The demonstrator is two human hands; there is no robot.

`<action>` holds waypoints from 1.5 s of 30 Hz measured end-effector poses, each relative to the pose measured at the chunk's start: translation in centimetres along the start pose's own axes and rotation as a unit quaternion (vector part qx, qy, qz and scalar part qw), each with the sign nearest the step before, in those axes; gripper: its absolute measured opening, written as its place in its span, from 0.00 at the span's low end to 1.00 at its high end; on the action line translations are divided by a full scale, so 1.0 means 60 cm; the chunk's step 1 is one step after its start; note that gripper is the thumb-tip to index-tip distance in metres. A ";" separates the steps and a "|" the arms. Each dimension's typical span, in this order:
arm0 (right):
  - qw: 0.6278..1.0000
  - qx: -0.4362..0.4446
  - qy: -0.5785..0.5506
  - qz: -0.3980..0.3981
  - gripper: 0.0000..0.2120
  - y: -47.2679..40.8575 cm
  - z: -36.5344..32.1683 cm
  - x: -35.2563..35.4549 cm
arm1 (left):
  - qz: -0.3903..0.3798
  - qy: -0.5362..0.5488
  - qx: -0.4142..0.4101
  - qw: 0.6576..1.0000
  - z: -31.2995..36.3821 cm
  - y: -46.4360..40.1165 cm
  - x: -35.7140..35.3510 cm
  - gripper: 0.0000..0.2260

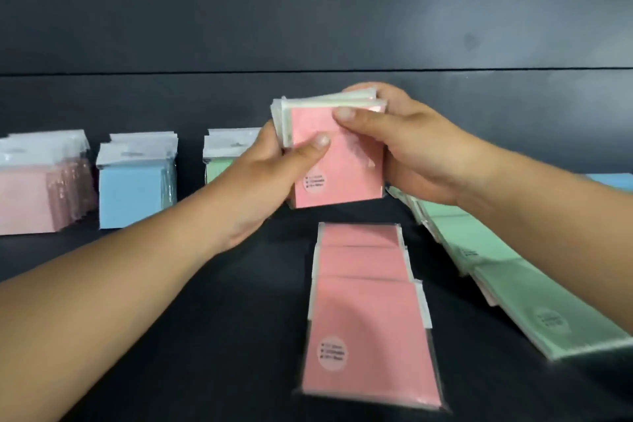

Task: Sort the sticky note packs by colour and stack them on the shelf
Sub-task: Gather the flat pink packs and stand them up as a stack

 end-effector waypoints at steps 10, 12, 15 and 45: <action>0.985 -0.079 0.156 -0.007 0.18 0.081 0.059 -0.004 | -0.064 -0.110 0.107 0.986 -0.025 0.066 -0.038 0.13; 0.977 -0.089 0.196 0.001 0.17 0.088 0.047 0.002 | -0.017 -0.140 0.124 0.982 -0.026 0.070 -0.033 0.10; 0.977 -0.114 0.180 0.000 0.15 0.094 0.042 0.009 | -0.020 -0.191 0.141 0.971 -0.023 0.072 -0.031 0.09; 0.959 -0.208 0.084 0.171 0.11 -0.125 0.202 0.152 | 0.249 -0.205 0.199 0.925 -0.192 -0.160 0.034 0.13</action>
Point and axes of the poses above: each hand's wrist, its own y-axis away from the middle knuckle, its own x-axis out of the back of the hand, z = x × y, the point moved 3 cm from there along -y, towards the middle knuckle, and after that the axes turned 11 degrees about -z, right-handed, at the moved point
